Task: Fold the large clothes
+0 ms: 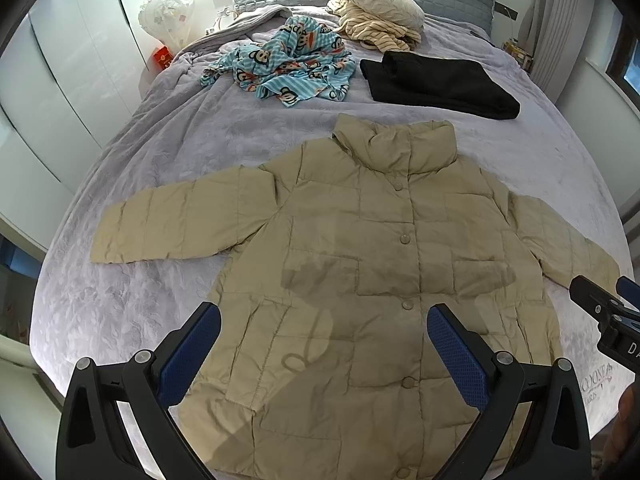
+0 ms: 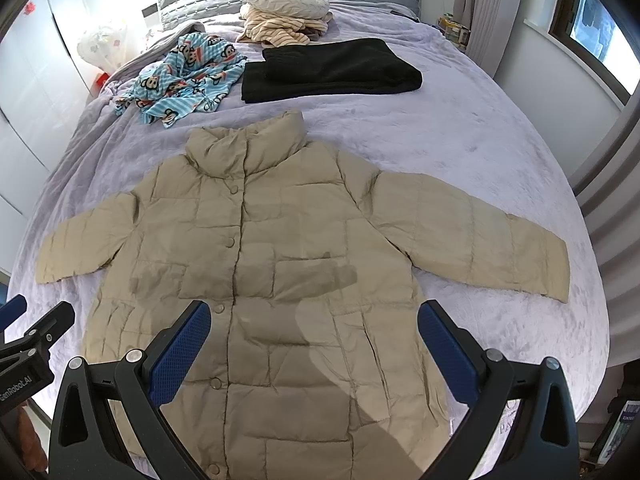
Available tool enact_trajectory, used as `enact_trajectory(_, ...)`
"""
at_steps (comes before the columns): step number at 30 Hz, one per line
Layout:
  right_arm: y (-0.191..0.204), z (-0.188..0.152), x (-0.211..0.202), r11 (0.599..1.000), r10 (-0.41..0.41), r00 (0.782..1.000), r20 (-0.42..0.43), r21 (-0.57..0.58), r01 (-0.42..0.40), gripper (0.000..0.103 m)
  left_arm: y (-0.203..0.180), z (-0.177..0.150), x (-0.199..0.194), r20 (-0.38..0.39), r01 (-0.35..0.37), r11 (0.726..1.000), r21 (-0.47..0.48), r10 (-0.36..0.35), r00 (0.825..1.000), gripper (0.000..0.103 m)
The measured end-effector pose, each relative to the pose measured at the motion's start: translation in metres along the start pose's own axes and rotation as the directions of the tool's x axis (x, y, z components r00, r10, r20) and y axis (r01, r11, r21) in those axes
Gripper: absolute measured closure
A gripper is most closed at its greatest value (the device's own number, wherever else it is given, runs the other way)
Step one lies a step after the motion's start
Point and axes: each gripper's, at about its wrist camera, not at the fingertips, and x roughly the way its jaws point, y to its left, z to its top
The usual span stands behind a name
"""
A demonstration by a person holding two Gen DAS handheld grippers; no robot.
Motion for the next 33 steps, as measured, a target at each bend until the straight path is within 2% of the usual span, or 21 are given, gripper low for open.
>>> enact_trajectory(33,0.0031,0.0017,-0.0013,1.000,-0.001,1.000,0.001,-0.003,0.001,0.000,0.0002,0.0011,0.0003,-0.003,-0.001,1.000,0.000,0.001,1.000,0.000)
